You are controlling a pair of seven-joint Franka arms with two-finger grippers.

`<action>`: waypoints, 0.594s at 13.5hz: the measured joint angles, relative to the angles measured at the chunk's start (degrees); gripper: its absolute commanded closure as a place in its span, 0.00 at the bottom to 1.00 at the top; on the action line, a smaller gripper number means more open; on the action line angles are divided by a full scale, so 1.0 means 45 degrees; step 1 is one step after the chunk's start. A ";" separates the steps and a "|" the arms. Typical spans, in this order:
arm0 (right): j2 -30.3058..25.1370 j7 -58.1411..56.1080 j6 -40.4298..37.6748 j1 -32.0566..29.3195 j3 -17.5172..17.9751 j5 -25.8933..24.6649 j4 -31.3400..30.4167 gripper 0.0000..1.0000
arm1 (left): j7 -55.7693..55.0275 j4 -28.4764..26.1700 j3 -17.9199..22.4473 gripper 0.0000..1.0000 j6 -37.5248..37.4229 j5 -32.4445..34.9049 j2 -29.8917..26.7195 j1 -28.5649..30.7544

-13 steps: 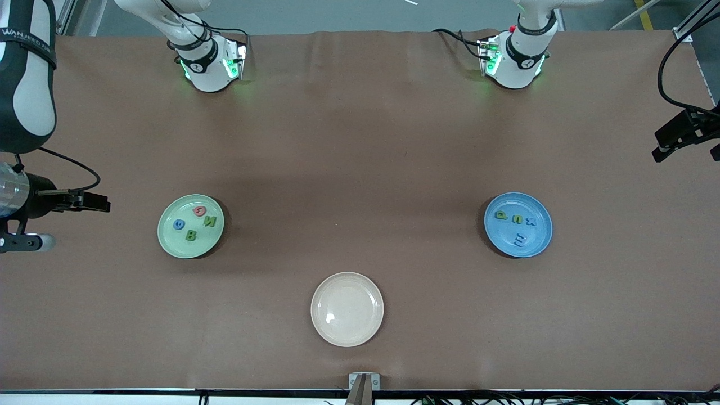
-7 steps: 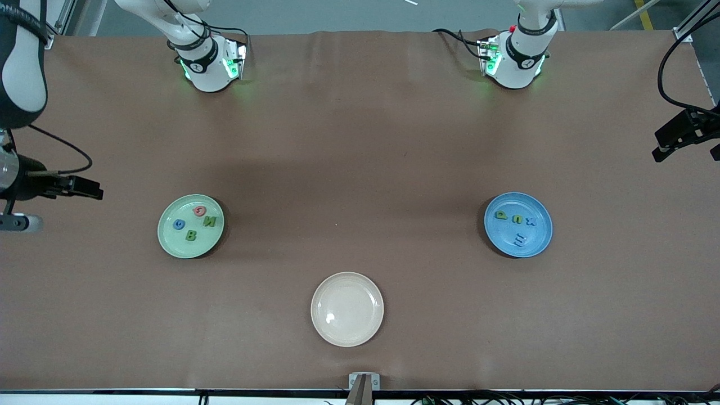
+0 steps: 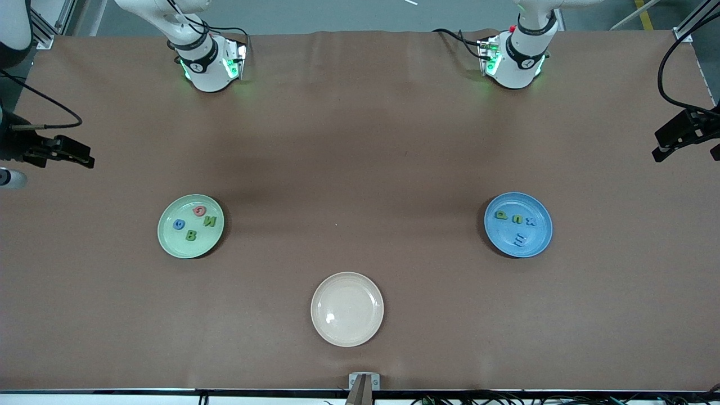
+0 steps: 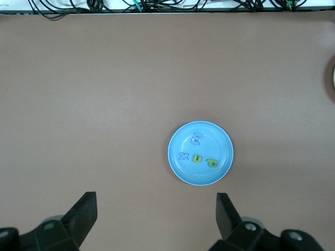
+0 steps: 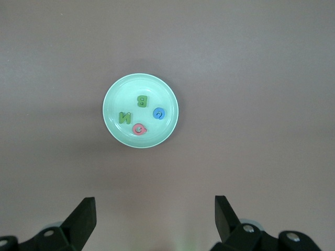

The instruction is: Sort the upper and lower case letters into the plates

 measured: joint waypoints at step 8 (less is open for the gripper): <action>-0.0637 0.0000 -0.0111 -0.0017 -0.0037 0.0000 -0.0133 0.00 | 0.0012 0.0001 -0.0001 0.00 0.0000 0.0000 0.0000 -0.0003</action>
